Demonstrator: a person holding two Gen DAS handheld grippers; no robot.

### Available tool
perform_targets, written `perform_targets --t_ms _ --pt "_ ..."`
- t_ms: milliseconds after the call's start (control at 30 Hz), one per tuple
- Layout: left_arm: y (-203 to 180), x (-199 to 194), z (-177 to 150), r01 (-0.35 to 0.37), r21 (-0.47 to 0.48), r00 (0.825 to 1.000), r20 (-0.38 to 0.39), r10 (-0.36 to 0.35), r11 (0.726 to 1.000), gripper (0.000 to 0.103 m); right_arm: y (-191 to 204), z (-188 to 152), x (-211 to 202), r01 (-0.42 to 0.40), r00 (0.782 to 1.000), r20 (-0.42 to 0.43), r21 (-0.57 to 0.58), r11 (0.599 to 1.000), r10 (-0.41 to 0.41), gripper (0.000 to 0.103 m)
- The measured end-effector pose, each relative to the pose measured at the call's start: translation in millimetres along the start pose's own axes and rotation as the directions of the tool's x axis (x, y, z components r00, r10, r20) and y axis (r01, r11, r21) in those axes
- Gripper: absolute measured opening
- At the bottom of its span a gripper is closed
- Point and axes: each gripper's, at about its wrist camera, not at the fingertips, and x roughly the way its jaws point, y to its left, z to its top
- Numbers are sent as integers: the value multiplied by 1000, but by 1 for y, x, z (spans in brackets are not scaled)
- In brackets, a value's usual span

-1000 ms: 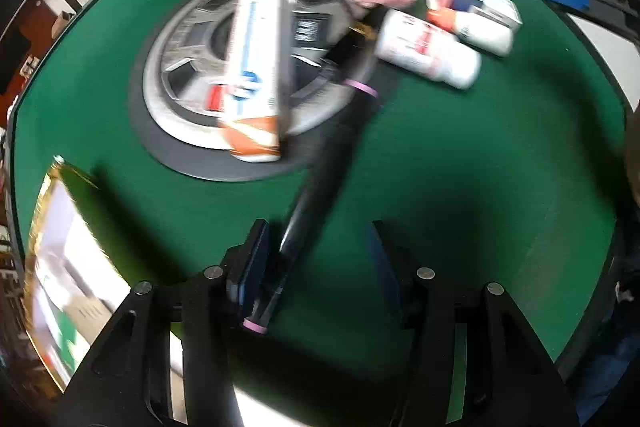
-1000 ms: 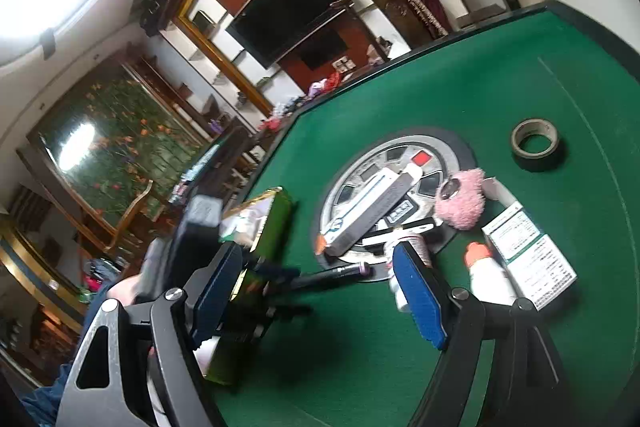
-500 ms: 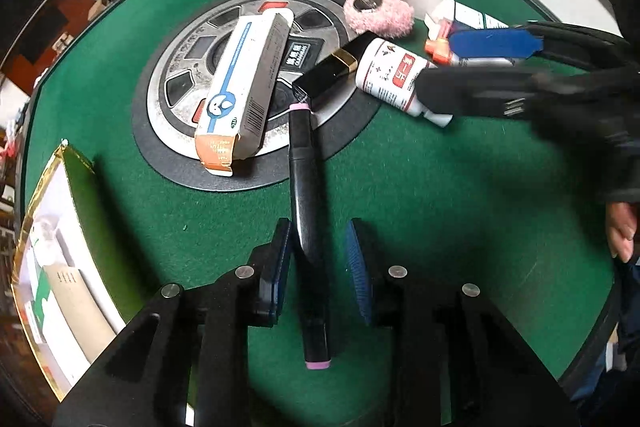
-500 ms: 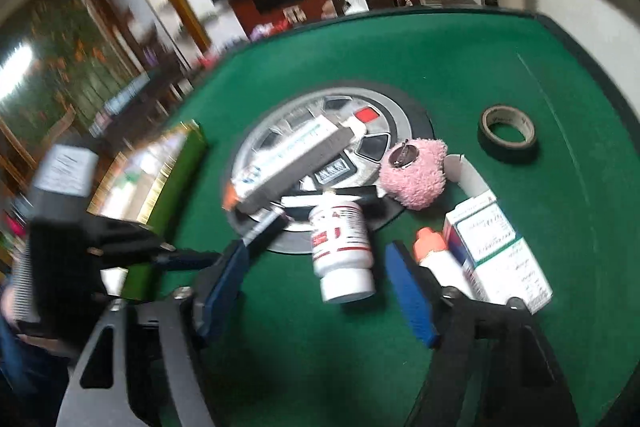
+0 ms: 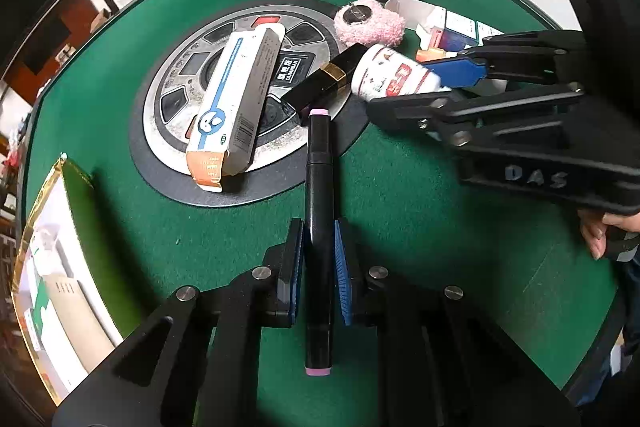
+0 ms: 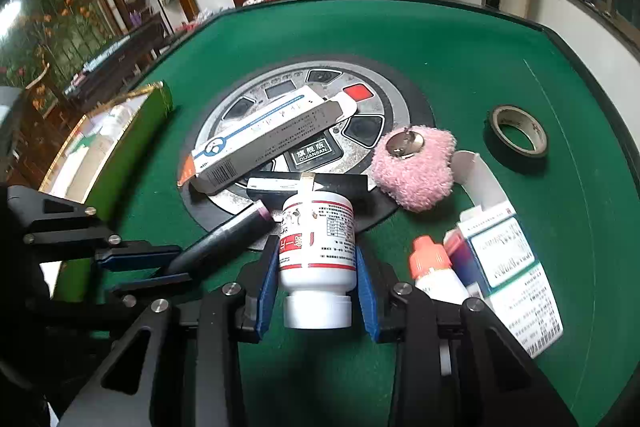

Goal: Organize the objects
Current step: 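Grasp the black marker pen with left gripper while right gripper grasps the red-labelled white pill bottle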

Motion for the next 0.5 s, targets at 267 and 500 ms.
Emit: perform_targets --t_ms 267,500 --pt "26 -18 -9 104 -122 991 91 -93 987 14 -9 1 -22 -68 996 65 50 996 65 35" --pt "37 -47 -31 162 -174 974 184 -129 971 14 -1 1 -22 -105 992 70 55 993 101 35"
